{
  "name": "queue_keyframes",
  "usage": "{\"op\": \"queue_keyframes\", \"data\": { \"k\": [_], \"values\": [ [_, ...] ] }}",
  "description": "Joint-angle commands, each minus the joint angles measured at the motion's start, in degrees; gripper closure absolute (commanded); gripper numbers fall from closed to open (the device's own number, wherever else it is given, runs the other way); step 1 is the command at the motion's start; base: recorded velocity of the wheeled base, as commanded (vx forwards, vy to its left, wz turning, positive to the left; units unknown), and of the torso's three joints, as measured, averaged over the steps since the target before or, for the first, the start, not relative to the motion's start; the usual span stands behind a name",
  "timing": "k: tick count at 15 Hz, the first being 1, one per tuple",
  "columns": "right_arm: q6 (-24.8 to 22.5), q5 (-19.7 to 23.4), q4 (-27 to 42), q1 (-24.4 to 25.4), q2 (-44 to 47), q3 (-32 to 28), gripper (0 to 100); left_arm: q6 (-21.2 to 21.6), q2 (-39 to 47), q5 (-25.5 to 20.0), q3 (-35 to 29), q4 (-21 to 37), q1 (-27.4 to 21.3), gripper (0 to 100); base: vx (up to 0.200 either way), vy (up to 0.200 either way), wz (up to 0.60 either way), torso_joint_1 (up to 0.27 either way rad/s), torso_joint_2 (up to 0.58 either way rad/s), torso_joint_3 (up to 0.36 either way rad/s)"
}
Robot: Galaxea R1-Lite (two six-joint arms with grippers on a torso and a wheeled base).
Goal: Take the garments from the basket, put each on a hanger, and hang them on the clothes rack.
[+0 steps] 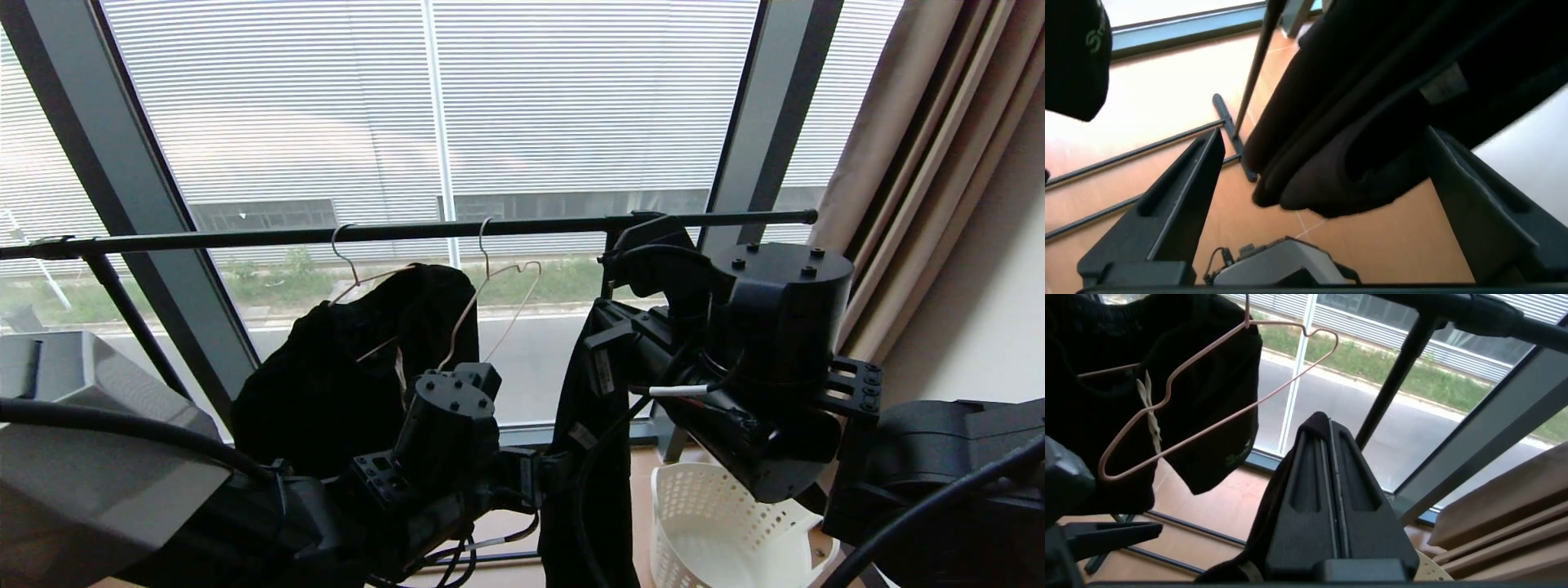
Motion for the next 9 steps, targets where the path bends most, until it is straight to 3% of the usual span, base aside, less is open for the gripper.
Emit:
{"op": "queue_keyframes", "data": {
  "k": [1,9],
  "values": [
    [0.22,0.00,0.00,0.13,-0.69,0.03,100,-0.19,2.00,0.90,-0.47,-0.80,0.06,0,0.000,0.000,0.00,0.000,0.00,0.000],
    [0.22,-0.71,0.00,0.04,-1.66,-0.33,100,-0.01,4.46,4.50,-0.39,-0.97,-0.12,0,0.000,0.000,0.00,0.000,0.00,0.000]
  ]
}}
